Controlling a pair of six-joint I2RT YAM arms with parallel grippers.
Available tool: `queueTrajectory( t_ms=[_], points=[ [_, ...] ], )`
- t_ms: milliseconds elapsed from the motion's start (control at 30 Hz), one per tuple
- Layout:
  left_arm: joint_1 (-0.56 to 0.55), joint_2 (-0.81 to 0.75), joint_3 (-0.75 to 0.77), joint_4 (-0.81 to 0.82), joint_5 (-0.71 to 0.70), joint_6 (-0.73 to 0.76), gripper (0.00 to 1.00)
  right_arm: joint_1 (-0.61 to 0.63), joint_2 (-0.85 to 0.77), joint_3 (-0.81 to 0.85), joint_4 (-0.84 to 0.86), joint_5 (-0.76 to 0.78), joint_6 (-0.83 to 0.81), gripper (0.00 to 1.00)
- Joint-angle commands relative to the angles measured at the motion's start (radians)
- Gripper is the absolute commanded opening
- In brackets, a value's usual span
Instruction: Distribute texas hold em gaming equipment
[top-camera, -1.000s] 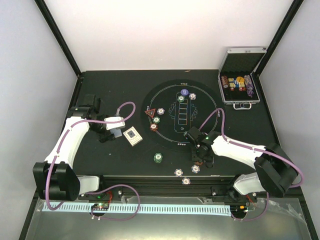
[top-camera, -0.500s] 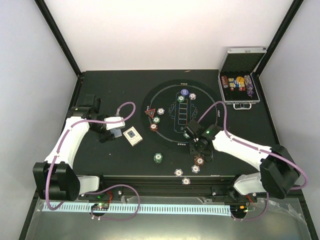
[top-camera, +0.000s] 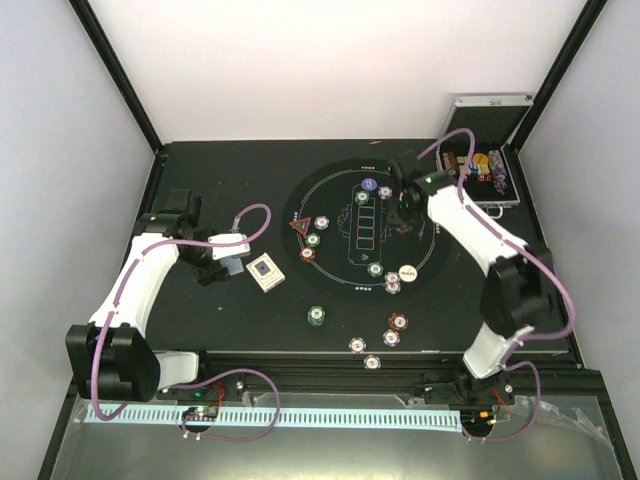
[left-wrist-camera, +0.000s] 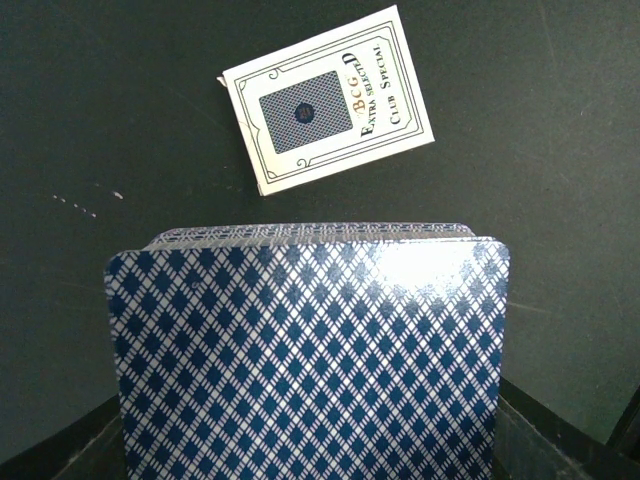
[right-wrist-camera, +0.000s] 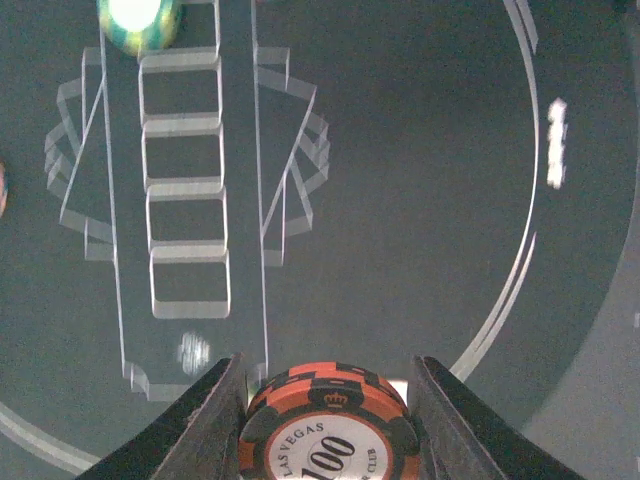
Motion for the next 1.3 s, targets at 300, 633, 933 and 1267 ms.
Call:
queueTrajectory(
  t_ms=[300, 633, 933, 1267],
  points=[
    [0.008, 0.016, 0.045, 0.012, 0.006, 0.0, 0.02, -0.13, 0.625, 0.727, -0.134, 0.013, -0.113, 0.25],
    [0.008, 0.051, 0.04, 0.027, 0.001, -0.003, 0.01, -0.221, 0.811, 0.926, -0.17, -0.012, -0.116, 0.26],
    [0.008, 0.054, 0.04, 0.021, 0.004, -0.002, 0.02, -0.229, 0.905, 0.974, -0.144, -0.006, -0.104, 0.27],
    [0.008, 0.056, 0.038, 0.019, 0.0, -0.005, 0.02, -0.232, 0.956, 1.021, -0.132, -0.006, -0.101, 0.4]
  ],
)
